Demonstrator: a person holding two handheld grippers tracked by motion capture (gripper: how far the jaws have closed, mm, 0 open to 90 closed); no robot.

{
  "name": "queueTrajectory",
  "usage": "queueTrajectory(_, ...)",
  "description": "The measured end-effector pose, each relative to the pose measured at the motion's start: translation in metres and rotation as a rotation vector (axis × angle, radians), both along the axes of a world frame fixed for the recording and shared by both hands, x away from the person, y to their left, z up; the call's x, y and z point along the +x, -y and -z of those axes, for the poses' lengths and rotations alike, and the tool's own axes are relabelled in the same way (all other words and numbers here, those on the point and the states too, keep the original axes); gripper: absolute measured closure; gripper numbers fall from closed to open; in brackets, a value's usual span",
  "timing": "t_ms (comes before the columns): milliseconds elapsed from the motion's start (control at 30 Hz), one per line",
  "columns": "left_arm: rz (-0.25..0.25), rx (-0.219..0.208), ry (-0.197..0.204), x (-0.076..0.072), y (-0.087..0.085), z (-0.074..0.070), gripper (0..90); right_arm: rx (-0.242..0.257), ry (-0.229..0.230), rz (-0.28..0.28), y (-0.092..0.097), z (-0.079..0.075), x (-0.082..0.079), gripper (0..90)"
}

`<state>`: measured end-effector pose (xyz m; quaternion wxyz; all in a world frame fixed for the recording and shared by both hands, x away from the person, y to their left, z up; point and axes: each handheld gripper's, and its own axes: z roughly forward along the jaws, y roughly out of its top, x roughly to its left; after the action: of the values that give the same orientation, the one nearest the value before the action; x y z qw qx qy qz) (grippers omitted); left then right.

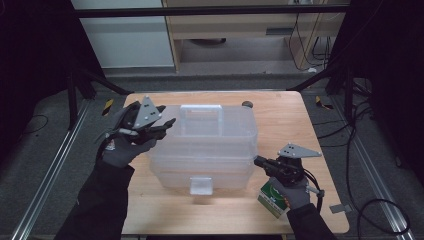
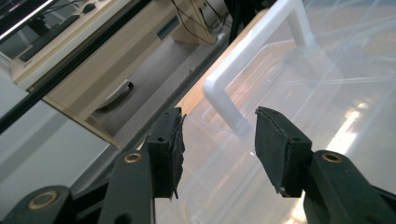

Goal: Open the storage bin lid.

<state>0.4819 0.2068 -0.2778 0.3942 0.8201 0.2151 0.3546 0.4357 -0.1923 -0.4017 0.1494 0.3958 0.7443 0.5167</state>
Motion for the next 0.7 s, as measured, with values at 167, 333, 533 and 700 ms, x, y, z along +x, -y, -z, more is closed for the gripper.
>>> queueTrajectory(167,-0.064,-0.12,0.007,-0.01,-0.029,0.001,56.1,-0.002,-0.003,-0.001,0.0,0.0,0.0,90.0)
queueTrajectory(333,-0.135,-0.223,0.013,-0.019,-0.052,0.008,59.5,-0.002,-0.005,0.0,0.0,0.0,0.0,90.0)
queueTrajectory(533,-0.199,-0.292,0.024,-0.03,-0.074,0.022,63.8,-0.006,-0.007,-0.002,0.0,0.0,0.0,90.0)
queueTrajectory(700,-0.252,-0.352,-0.006,-0.039,-0.091,0.045,69.8,-0.007,-0.008,-0.003,0.0,0.0,0.0,90.0)
